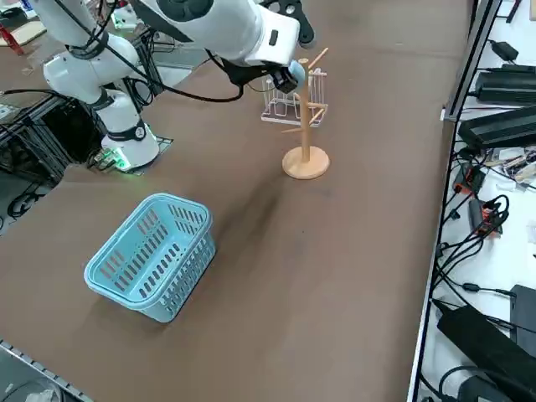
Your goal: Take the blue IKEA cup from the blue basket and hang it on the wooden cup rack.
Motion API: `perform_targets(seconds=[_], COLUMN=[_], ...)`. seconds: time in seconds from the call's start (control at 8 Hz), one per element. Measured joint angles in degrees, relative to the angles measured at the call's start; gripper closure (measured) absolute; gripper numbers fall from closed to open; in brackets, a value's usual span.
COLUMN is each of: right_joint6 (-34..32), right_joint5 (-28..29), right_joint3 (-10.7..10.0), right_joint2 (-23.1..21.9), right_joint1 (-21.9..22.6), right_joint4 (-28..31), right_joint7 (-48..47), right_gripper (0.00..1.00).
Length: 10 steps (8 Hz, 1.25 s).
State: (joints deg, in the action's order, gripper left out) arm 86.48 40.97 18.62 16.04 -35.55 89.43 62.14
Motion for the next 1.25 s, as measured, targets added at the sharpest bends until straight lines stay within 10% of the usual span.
perform_targets(seconds=[1.25], right_joint6=[3.57], right_joint5=[0.88], right_joint3=[-0.18], right_joint2=[-7.60], right_joint1=[-2.97], right_joint4=[8.37], right_joint7=[1.84], right_gripper=[0.20])
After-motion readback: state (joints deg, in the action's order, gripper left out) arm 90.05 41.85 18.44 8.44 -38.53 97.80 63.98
